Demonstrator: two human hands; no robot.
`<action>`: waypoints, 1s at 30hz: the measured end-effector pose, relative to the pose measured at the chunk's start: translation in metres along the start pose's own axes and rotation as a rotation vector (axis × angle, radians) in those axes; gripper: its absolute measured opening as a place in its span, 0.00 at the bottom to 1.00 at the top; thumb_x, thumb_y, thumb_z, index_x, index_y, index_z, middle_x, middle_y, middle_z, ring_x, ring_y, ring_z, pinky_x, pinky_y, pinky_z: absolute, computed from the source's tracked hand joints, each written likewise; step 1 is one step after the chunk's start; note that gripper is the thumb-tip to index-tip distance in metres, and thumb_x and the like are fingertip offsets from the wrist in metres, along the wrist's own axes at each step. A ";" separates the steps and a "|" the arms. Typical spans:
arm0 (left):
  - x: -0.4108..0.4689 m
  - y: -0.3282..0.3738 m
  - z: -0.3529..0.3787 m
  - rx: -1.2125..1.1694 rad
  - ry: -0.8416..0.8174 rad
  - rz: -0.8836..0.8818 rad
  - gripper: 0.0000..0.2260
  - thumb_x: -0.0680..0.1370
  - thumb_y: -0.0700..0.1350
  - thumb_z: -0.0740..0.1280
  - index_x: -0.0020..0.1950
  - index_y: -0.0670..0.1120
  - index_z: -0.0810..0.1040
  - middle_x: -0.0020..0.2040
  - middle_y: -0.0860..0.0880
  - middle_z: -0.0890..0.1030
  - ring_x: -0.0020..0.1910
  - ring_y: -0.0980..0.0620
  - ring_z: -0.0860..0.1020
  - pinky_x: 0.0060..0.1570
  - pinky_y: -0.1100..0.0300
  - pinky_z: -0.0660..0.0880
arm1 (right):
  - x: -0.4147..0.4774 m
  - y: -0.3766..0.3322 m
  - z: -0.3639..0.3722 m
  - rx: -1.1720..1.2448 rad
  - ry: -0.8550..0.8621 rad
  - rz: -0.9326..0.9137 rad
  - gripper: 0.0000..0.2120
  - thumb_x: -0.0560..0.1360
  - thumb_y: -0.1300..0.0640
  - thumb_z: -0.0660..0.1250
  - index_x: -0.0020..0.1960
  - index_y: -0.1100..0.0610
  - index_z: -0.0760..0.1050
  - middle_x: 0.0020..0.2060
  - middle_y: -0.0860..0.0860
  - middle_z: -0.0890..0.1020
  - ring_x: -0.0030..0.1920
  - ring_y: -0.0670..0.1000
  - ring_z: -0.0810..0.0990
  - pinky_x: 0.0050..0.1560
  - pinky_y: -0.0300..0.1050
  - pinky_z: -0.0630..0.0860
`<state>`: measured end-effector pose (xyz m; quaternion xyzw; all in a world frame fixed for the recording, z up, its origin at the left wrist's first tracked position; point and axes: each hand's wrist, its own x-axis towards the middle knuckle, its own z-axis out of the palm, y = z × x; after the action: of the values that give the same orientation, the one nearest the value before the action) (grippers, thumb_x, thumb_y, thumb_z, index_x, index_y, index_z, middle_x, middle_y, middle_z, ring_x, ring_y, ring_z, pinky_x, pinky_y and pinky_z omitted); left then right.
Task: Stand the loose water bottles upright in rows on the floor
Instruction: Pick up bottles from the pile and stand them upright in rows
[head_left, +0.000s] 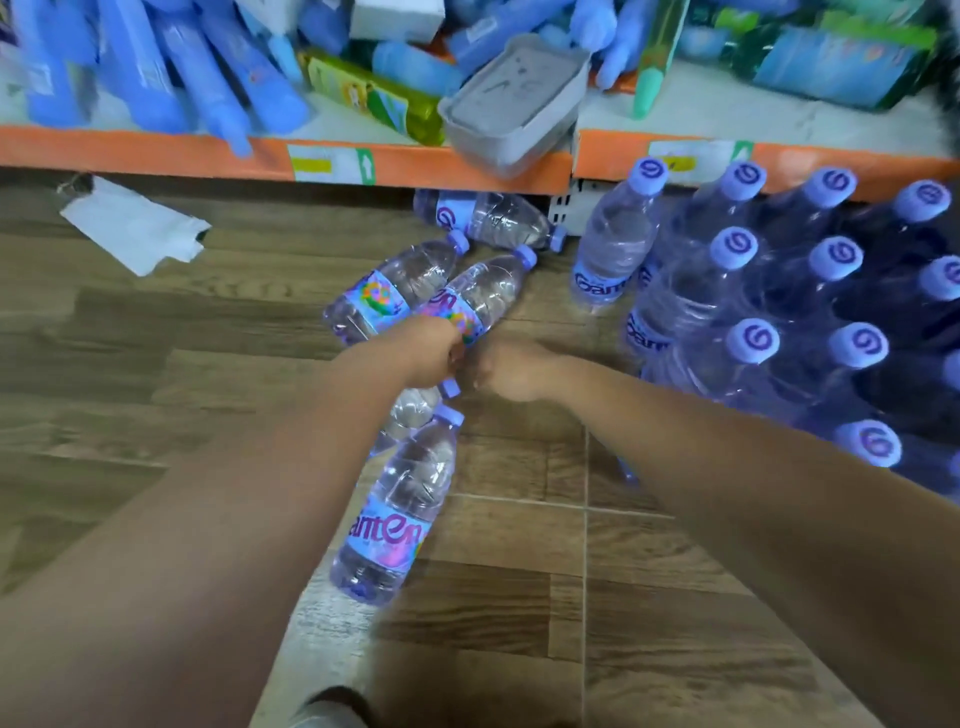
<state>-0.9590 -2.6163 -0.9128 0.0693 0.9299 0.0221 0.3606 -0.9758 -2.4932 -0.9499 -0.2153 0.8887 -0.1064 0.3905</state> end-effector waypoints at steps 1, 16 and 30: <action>0.005 0.001 0.003 0.034 -0.008 0.013 0.10 0.76 0.38 0.62 0.55 0.41 0.79 0.51 0.41 0.79 0.47 0.44 0.76 0.43 0.56 0.70 | 0.003 0.000 0.006 0.035 0.017 0.005 0.13 0.75 0.57 0.60 0.52 0.63 0.79 0.52 0.60 0.82 0.52 0.56 0.80 0.50 0.45 0.76; 0.001 0.019 0.021 0.496 0.001 0.015 0.16 0.78 0.40 0.61 0.65 0.41 0.73 0.66 0.43 0.71 0.61 0.41 0.76 0.49 0.53 0.72 | -0.007 -0.016 0.059 0.949 -0.158 0.139 0.09 0.74 0.56 0.69 0.39 0.50 0.70 0.29 0.48 0.71 0.26 0.45 0.68 0.23 0.33 0.63; -0.042 0.007 -0.027 0.109 -0.094 0.017 0.11 0.68 0.50 0.75 0.38 0.43 0.82 0.25 0.51 0.76 0.26 0.51 0.77 0.34 0.60 0.76 | -0.092 0.012 -0.045 0.602 -0.053 -0.002 0.07 0.72 0.66 0.69 0.38 0.55 0.78 0.30 0.50 0.76 0.27 0.44 0.73 0.26 0.29 0.72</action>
<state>-0.9452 -2.6151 -0.8640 0.0979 0.9110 -0.0289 0.3996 -0.9575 -2.4382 -0.8639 -0.0937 0.8066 -0.3597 0.4596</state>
